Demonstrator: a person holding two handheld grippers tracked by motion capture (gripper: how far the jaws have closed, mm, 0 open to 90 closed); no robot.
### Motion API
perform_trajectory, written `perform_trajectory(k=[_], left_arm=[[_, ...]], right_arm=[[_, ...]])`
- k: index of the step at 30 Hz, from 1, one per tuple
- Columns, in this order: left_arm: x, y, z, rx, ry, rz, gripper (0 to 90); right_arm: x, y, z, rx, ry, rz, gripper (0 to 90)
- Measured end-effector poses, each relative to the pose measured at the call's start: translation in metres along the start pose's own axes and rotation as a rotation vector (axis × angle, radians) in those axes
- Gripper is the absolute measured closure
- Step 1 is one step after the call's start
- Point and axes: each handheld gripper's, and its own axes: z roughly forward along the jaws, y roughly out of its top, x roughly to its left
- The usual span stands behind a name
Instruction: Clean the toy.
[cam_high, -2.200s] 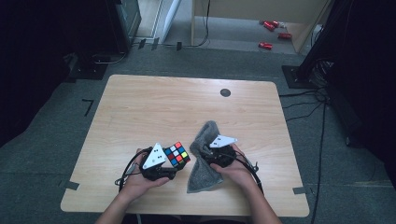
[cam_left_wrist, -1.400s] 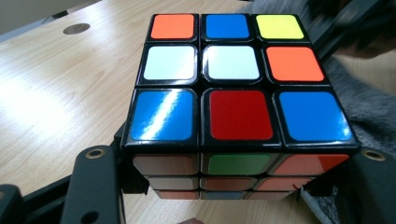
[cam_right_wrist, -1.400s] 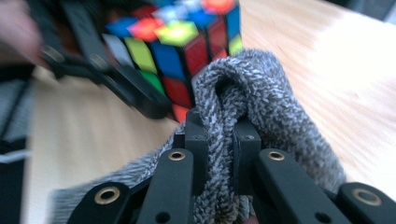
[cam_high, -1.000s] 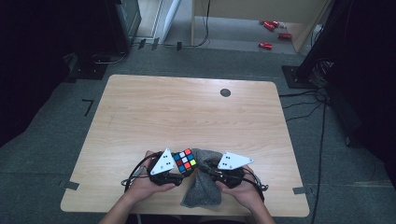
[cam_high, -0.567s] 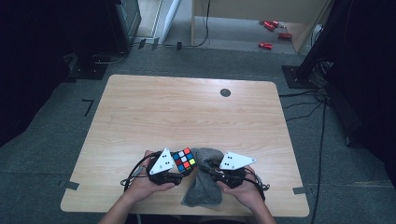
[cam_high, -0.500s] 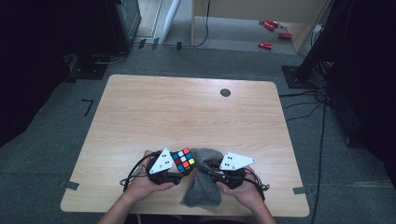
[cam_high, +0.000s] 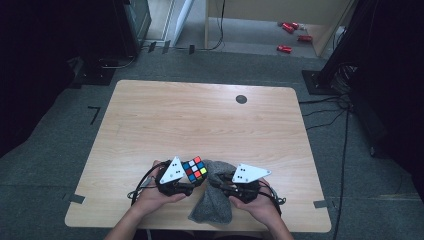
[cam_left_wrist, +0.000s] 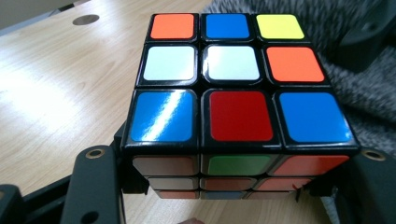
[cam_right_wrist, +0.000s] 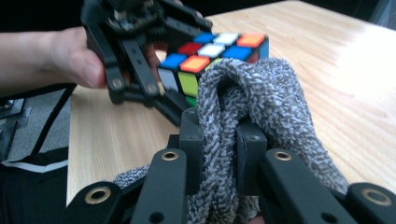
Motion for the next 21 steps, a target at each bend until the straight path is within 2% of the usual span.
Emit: perform_trajectory(k=[3,6,10,13,16,19,21], left_arm=[[-0.0012,0.0003,0.0005,-0.002,-0.010,0.003,34.8],[-0.0035,0.0001,0.0022,0.007,-0.019,0.013,34.8],[-0.0028,0.0001,0.0024,0.014,-0.005,0.015,34.8],[-0.0002,0.0007,0.0002,0.000,0.011,-0.001,34.8],[-0.0001,0.0000,0.0009,0.006,0.008,-0.002,34.8],[-0.0026,-0.0005,0.0029,0.011,-0.002,-0.001,34.8],[-0.0048,0.0000,0.0040,0.014,-0.008,0.006,34.8]], right_arm=[[0.0004,0.0039,-0.0044,-0.033,-0.008,-0.002,77.3],[-0.0031,0.0038,-0.0072,-0.072,-0.011,0.041,76.8],[-0.0050,0.0004,-0.0043,-0.064,-0.010,0.060,76.6],[-0.0048,-0.0013,-0.0020,-0.046,-0.009,0.059,76.7],[-0.0027,-0.0008,-0.0006,-0.038,-0.013,0.049,76.7],[0.0007,0.0034,-0.0023,-0.055,-0.030,0.035,76.7],[0.0009,0.0050,-0.0042,-0.073,-0.038,0.045,76.8]])
